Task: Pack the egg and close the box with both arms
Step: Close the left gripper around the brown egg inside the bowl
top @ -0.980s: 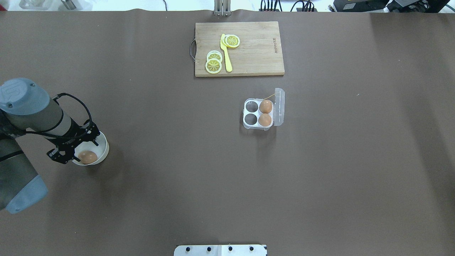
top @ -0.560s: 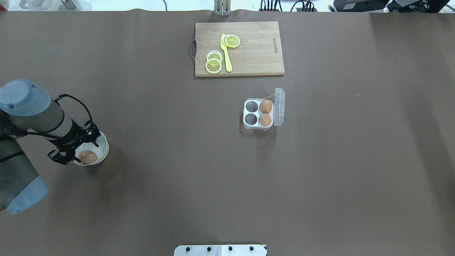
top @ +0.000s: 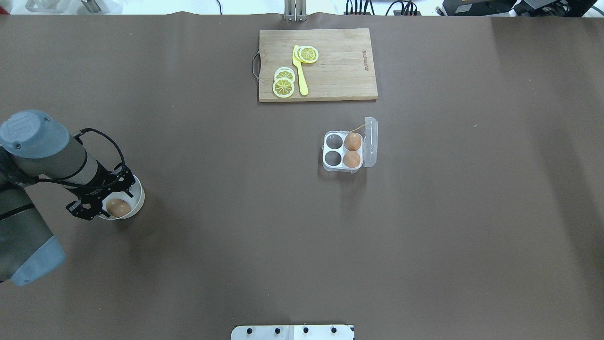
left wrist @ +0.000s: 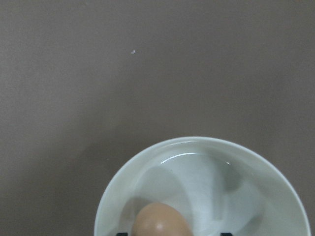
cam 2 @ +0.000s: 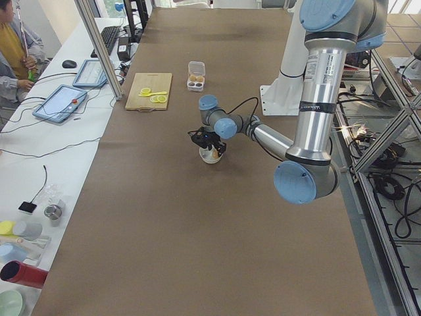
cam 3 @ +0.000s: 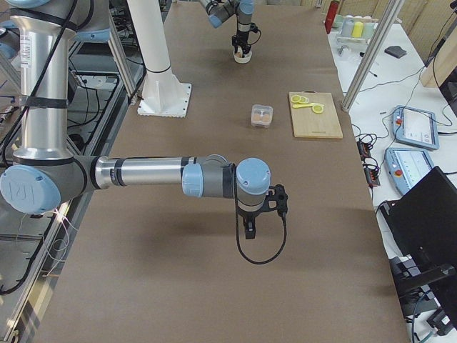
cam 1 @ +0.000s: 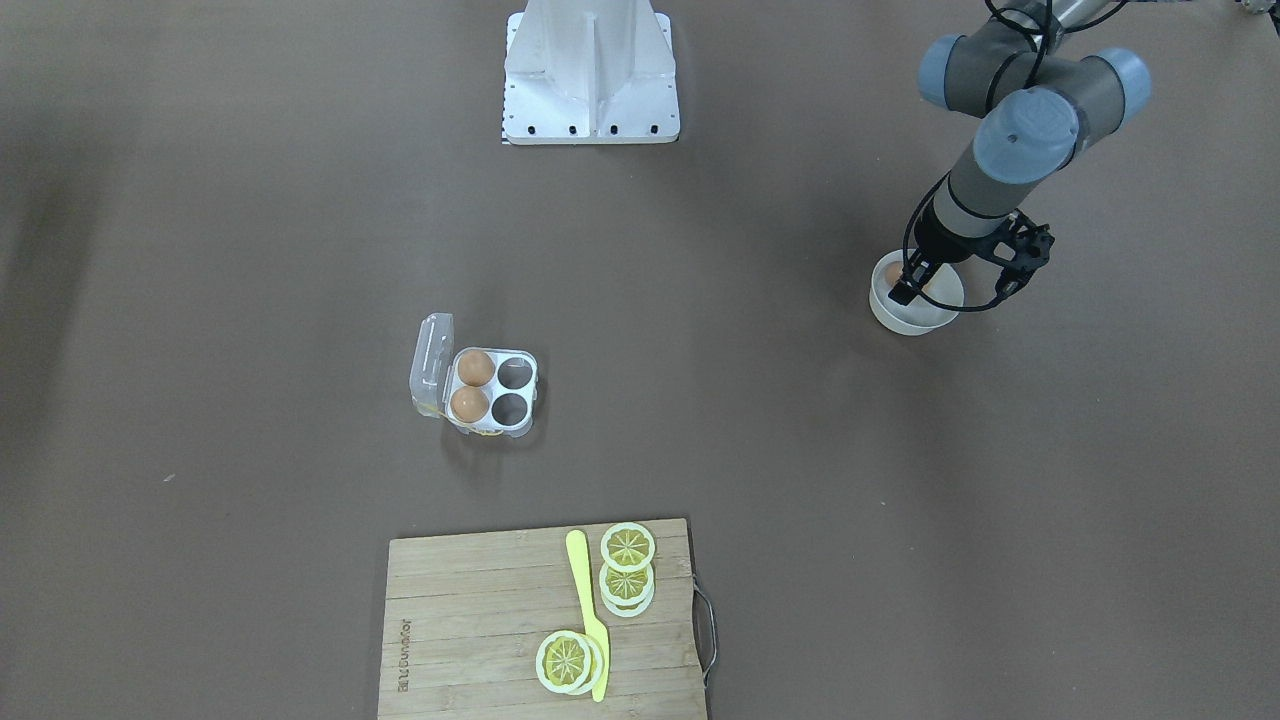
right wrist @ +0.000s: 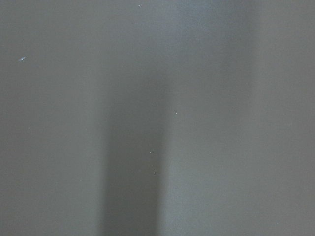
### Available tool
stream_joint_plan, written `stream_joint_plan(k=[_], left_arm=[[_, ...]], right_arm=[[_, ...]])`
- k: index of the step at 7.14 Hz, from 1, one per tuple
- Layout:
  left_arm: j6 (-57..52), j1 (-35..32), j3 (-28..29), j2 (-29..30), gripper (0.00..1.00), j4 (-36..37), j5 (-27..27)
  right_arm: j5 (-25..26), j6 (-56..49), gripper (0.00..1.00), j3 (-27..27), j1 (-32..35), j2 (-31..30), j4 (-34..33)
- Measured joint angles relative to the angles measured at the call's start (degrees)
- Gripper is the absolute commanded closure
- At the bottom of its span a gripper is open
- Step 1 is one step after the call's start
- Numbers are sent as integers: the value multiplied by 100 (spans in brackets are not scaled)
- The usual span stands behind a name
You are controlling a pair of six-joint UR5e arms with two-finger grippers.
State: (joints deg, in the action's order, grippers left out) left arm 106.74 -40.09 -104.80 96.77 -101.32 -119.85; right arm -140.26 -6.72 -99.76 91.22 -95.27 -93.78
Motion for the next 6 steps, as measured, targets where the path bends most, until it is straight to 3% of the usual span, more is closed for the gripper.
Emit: stream_joint_plan(k=[2,3,4,5,6], left_arm=[[-3,10,27,4,37,-49,-3],[-3,24,34,5,48,-58,-3],[-3,42,36,6,77,-61,-3],[-2,49,38,12,100,-61,-3],[0,51,41,15,100,-58,-10]], right_arm=[[-1,9,0,0,1,1,-1],[-1,11,0,0,1,5,-3],[-1,12,0,-2,1,8,-2],[-1,12,0,-4,1,8,-2],[-1,15,0,-3,1,9,-4]])
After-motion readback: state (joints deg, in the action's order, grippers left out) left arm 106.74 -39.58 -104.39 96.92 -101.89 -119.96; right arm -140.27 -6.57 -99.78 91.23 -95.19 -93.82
